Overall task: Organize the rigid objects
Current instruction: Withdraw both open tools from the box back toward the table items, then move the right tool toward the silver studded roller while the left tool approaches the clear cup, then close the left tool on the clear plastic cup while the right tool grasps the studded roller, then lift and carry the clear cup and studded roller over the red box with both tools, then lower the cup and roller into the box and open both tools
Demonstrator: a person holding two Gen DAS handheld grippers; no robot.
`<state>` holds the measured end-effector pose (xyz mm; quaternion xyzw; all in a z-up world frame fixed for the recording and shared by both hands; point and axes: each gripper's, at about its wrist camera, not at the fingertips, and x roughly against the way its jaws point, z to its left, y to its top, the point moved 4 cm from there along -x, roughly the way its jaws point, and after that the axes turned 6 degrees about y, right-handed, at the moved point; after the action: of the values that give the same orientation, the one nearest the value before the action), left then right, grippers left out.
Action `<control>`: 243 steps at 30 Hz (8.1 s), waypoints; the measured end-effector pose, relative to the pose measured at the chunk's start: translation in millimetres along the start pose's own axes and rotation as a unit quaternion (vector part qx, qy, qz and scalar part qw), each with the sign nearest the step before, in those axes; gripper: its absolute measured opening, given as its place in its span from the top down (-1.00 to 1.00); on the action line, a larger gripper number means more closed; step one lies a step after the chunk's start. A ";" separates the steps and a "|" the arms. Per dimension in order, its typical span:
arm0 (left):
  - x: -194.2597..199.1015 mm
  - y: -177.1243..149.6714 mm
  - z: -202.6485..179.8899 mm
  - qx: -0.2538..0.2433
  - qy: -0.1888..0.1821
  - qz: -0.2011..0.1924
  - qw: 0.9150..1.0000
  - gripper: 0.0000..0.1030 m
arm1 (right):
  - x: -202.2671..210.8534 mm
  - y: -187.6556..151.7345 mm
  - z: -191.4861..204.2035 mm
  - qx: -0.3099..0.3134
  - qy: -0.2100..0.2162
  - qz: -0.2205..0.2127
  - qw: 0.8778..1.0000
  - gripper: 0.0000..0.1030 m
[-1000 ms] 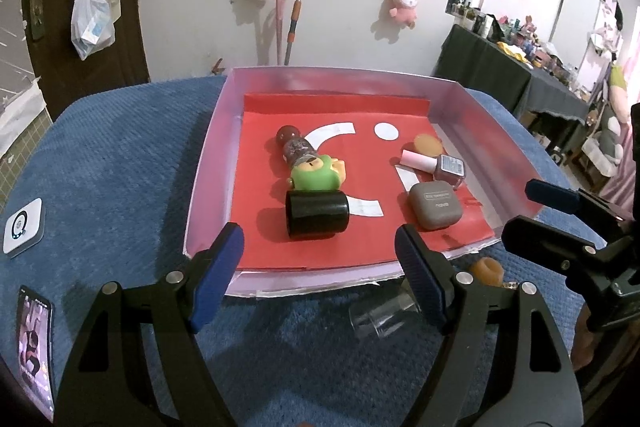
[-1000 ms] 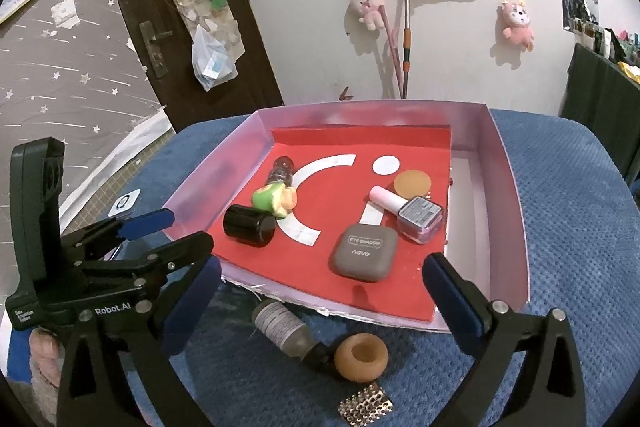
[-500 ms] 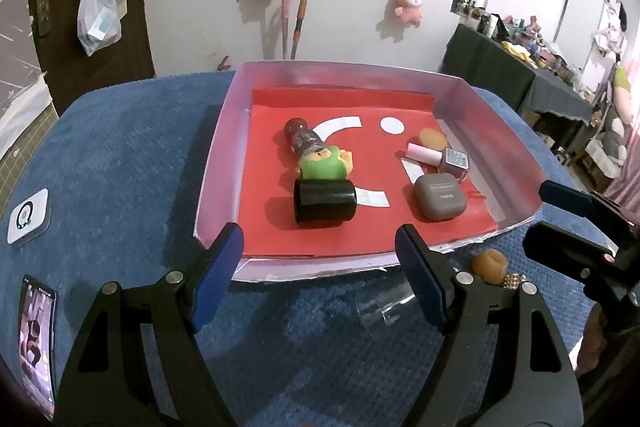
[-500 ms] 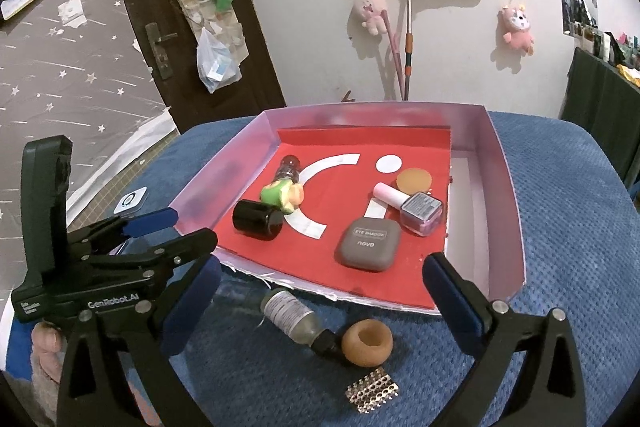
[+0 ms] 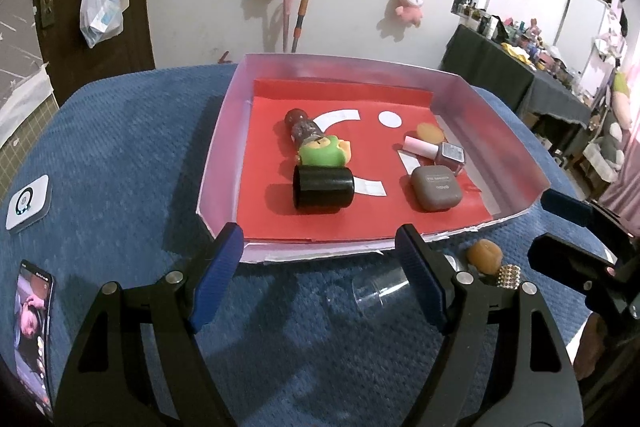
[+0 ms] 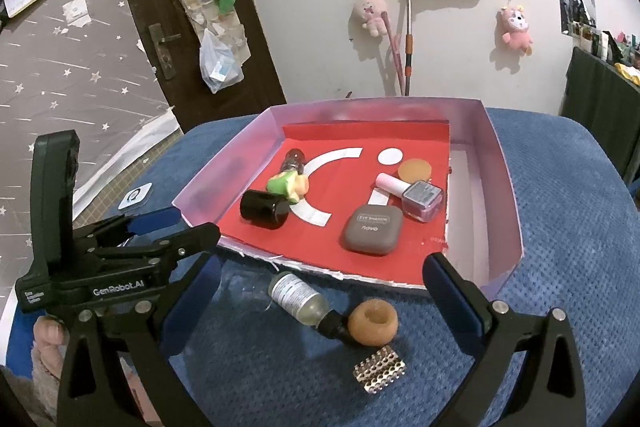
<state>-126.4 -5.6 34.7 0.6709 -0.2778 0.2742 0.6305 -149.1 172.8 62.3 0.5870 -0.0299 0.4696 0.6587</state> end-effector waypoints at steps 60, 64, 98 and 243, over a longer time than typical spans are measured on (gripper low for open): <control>-36.4 -46.7 -33.4 -0.015 -0.034 0.066 0.997 -0.50 | -8.5 -71.0 -27.4 -0.012 -0.068 0.065 0.996 -0.59; -38.2 -45.7 -32.7 -0.009 -0.036 0.064 0.997 -0.49 | -13.2 -73.9 -28.1 -0.015 -0.063 0.072 0.995 -0.36; -18.2 -47.1 -28.8 -0.013 -0.072 0.049 0.996 0.43 | -13.3 -56.7 3.0 0.004 -0.042 0.056 0.998 0.21; -97.1 28.5 -12.8 -0.007 -0.057 0.070 0.996 0.47 | -111.2 27.0 -47.3 0.006 -0.057 0.103 0.993 0.21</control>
<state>-214.6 8.3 -14.6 0.6602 -0.3609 0.2772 0.5975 -253.0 142.3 2.0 0.6110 -0.1252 0.5009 0.6000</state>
